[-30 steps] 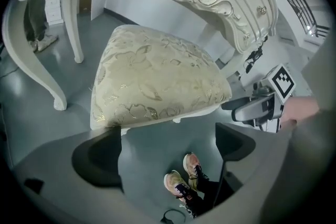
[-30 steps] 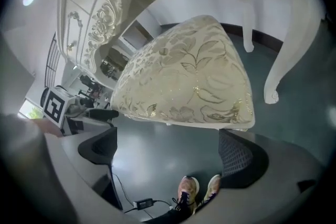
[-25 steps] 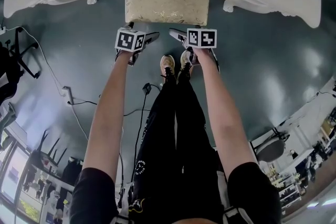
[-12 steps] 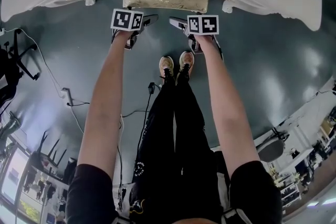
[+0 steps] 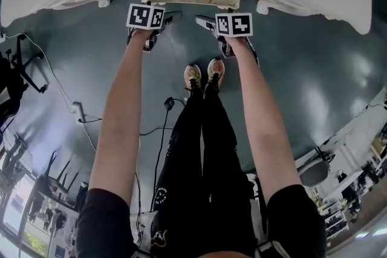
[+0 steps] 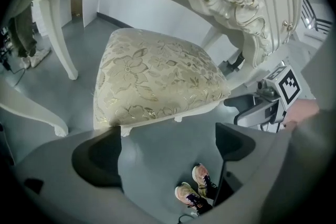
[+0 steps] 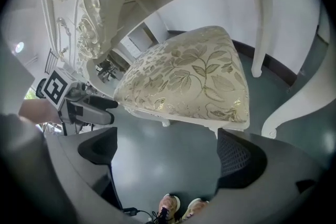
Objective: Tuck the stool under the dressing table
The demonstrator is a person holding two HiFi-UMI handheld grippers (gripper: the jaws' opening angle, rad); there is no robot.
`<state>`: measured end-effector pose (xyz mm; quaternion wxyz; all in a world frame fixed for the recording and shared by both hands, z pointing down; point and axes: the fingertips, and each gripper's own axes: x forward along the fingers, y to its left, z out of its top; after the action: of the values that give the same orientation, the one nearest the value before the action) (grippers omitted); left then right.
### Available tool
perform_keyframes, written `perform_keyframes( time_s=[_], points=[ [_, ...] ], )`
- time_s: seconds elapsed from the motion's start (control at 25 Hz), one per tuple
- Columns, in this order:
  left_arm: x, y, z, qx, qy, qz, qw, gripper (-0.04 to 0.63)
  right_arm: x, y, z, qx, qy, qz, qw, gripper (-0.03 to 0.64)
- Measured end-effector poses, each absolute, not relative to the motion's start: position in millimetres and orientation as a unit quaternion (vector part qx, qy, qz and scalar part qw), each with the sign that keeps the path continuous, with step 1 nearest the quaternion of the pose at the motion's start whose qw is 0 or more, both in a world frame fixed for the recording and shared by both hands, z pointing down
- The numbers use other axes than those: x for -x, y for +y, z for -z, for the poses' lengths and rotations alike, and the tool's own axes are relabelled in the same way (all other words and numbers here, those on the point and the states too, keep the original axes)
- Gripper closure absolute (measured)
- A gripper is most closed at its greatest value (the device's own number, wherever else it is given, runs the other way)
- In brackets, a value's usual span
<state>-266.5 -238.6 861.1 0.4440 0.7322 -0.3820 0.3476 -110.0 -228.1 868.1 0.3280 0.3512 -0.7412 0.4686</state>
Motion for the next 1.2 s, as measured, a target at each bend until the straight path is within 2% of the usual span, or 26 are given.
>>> perform_keyframes(
  time_s=[0.16, 0.32, 0.44, 0.68, 0.88, 1.04, 1.2],
  points=[
    [268, -225, -834, -0.753, -0.421, -0.296, 0.41, 0.049, 110, -211, -840, -0.35, -0.775, -0.426, 0.309, 0.017],
    [247, -195, -754, -0.808, -0.428, -0.229, 0.334, 0.049, 113, -200, -757, -0.358, -0.836, -0.322, 0.262, 0.017],
    [225, -167, -663, -0.847, -0.42, -0.189, 0.265, 0.049, 117, -187, -673, -0.361, -0.869, -0.242, 0.237, 0.023],
    [193, -133, -426, -0.897, -0.417, -0.087, 0.117, 0.051, 123, -160, -460, -0.357, -0.912, -0.118, 0.163, 0.038],
    [187, -113, -255, -0.916, -0.399, -0.021, 0.034, 0.051, 114, -141, -287, -0.365, -0.925, -0.025, 0.099, 0.101],
    [187, -96, -162, -0.922, -0.387, 0.007, -0.012, 0.051, 99, -127, -192, -0.382, -0.92, 0.032, 0.078, 0.132],
    [184, -83, -110, -0.922, -0.385, 0.011, -0.041, 0.051, 83, -112, -147, -0.391, -0.915, 0.059, 0.08, 0.162]
  ],
)
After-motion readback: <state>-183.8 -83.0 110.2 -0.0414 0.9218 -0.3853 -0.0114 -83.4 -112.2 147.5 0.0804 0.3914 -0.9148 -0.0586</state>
